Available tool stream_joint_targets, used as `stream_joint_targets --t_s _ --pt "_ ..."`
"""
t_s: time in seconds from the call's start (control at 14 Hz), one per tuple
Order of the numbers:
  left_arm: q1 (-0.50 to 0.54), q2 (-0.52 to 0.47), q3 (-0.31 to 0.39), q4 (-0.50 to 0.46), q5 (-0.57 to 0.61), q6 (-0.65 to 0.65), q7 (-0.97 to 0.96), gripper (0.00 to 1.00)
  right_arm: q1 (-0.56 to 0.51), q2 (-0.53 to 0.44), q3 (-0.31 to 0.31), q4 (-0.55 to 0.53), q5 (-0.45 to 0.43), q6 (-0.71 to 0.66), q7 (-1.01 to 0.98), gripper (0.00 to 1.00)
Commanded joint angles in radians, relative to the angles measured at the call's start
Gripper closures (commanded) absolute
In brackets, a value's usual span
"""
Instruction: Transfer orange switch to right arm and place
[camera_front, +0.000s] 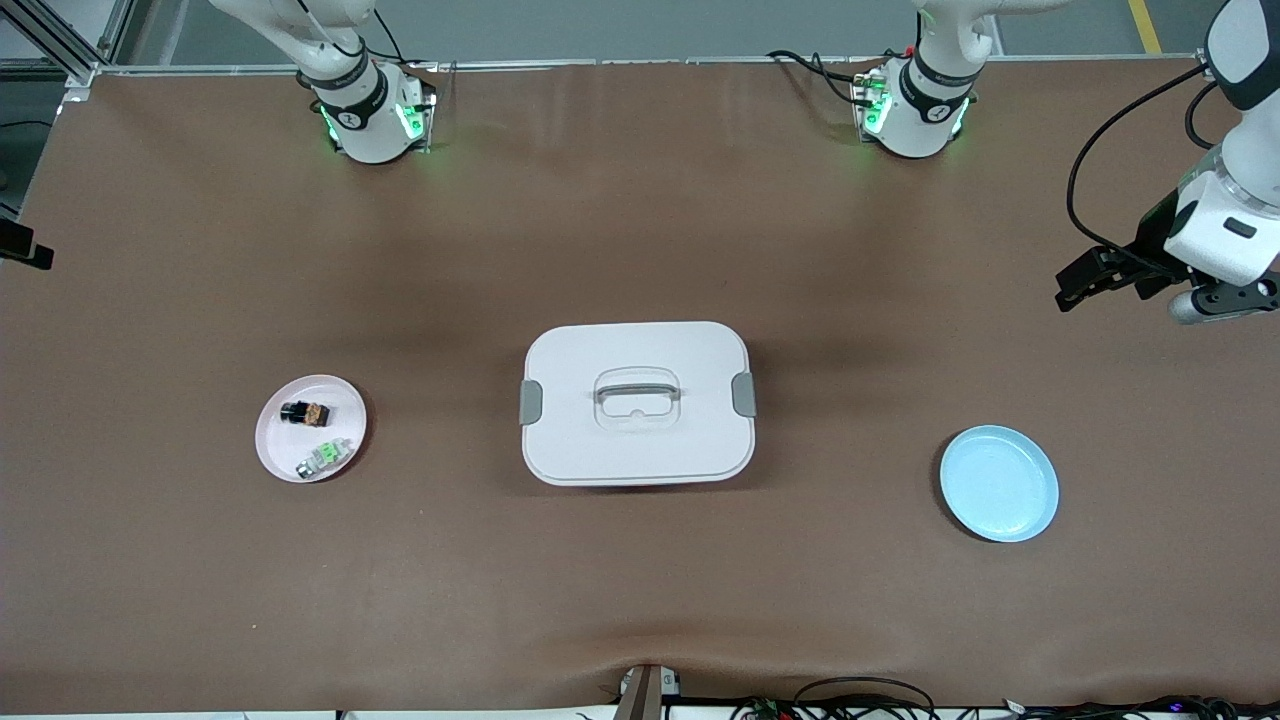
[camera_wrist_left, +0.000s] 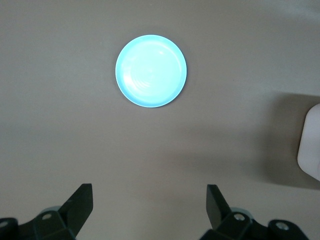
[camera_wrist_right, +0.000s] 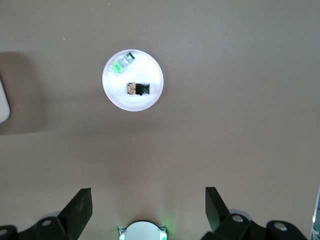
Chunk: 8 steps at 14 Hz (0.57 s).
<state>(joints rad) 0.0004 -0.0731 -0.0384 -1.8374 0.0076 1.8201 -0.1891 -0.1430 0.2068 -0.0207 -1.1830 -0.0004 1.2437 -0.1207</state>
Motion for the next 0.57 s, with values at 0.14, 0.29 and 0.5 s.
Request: stream_joint_targets --t_s 0.14,0.29,0.5 --pt "-0.011 -0.011 0.015 0.013 -0.017 -0.002 0.019 0.0 0.066 -0.023 0.004 0.005 0.057 -0.029 0.03 0.0" --pt "-0.011 0.015 0.014 0.061 -0.014 -0.005 0.019 0.0 0.072 -0.049 0.007 -0.001 0.057 -0.05 0.012 0.0" --pt "-0.008 0.024 0.014 0.102 -0.006 -0.047 0.022 0.0 0.098 -0.053 0.005 -0.026 0.05 -0.061 0.012 0.0"
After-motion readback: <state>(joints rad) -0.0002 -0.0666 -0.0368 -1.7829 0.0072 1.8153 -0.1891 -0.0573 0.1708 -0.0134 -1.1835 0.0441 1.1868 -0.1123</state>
